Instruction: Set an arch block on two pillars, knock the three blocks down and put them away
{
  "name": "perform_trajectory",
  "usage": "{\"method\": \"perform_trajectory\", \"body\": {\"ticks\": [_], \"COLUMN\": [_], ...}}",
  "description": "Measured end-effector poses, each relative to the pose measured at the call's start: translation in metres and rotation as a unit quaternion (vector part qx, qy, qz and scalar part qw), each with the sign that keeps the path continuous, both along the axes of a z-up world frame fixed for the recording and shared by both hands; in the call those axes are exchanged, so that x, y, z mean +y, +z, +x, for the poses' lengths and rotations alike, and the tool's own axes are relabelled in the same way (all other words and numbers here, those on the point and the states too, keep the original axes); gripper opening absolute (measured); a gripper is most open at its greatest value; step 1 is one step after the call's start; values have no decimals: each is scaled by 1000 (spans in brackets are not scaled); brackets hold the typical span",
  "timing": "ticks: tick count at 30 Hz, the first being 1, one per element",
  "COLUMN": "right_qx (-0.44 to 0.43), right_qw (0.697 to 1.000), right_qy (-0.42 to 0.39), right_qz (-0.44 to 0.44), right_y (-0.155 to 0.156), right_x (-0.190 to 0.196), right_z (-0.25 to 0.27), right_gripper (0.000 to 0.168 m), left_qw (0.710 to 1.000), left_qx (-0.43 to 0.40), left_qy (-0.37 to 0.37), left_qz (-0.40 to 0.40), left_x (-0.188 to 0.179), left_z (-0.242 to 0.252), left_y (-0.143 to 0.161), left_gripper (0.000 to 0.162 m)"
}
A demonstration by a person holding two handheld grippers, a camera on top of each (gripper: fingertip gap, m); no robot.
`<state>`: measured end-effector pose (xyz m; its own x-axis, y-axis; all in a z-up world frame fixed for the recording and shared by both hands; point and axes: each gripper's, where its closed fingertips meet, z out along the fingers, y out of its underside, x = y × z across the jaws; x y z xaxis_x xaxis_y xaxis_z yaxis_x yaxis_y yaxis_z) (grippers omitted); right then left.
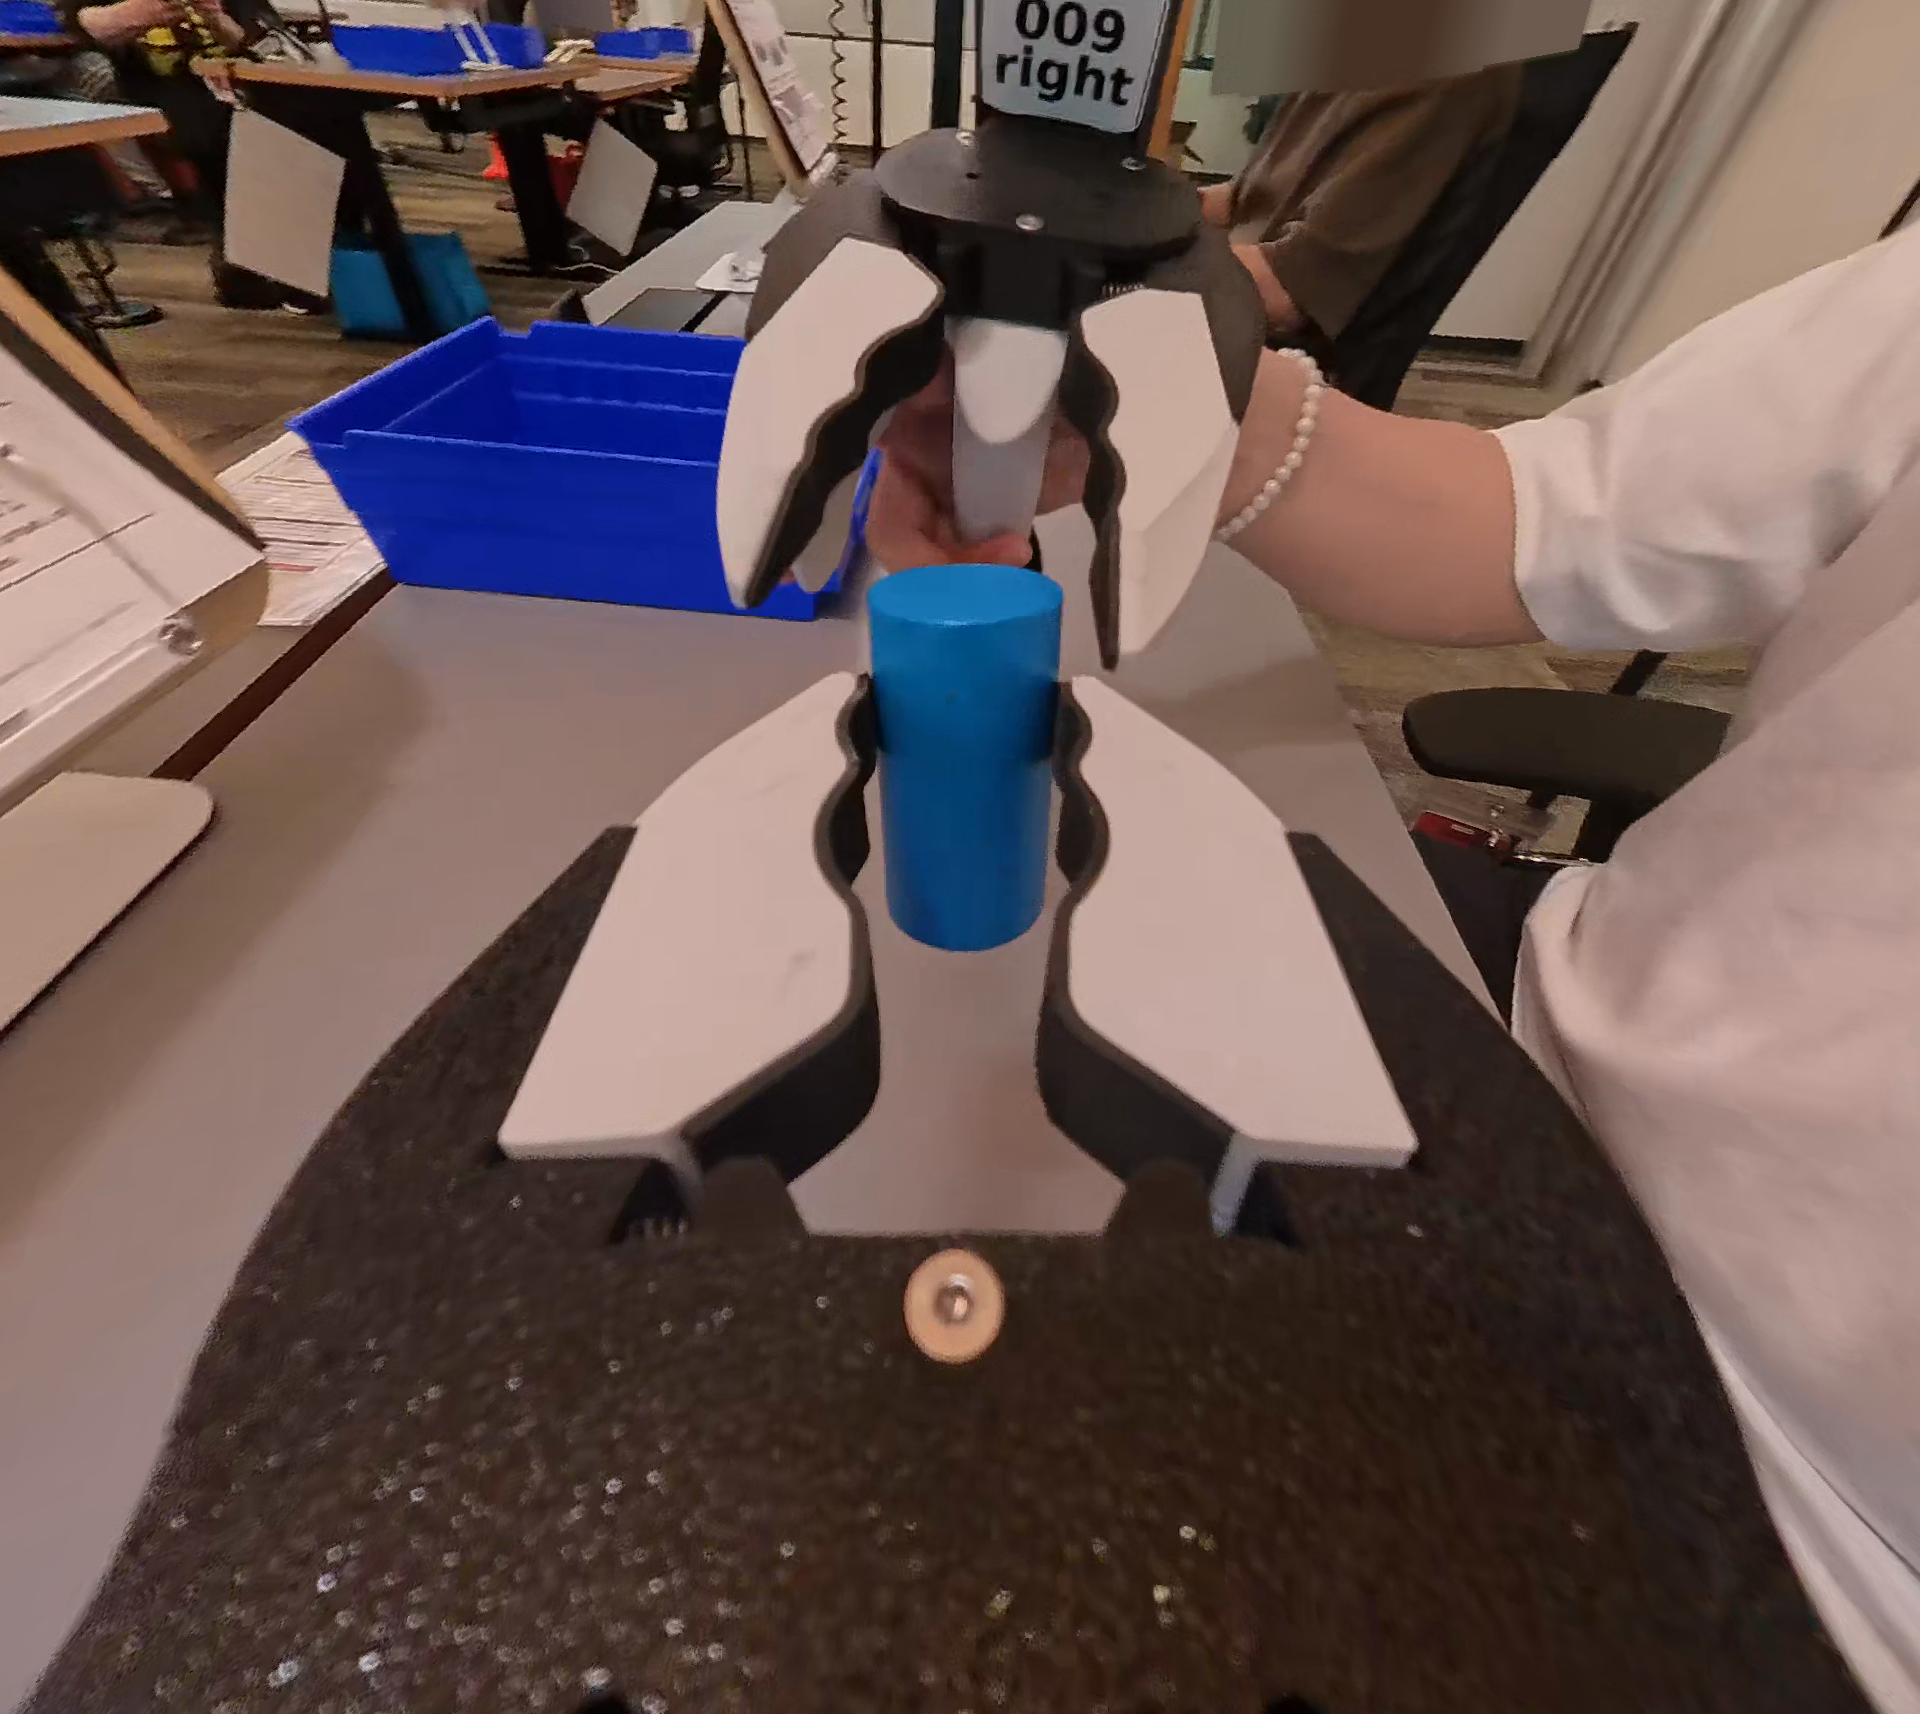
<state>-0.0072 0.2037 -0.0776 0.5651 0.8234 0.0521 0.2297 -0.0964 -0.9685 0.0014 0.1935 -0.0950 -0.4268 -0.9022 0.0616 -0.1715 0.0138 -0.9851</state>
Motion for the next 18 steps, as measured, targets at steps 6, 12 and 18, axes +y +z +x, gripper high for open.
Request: {"method": "perform_trajectory", "body": {"ticks": [6, 12, 18], "right_qx": [-39, -64, -60], "right_qw": [999, 998, 998], "right_qy": [15, 19, 26], "right_qz": [6, -6, -3], "right_y": [0, -7, -8], "right_x": [-10, -14, -16], "right_z": [8, 17, 16], "right_gripper": [39, 38, 32], "left_qw": [1000, 999, 999], "left_qx": [11, -9, -8], "left_qy": [-23, -33, -43], "left_qz": [3, -3, -6], "left_x": [-8, -13, -17], "left_z": [14, 19, 23], "left_y": [-9, -7, -10], "left_gripper": [32, 32, 32]}}
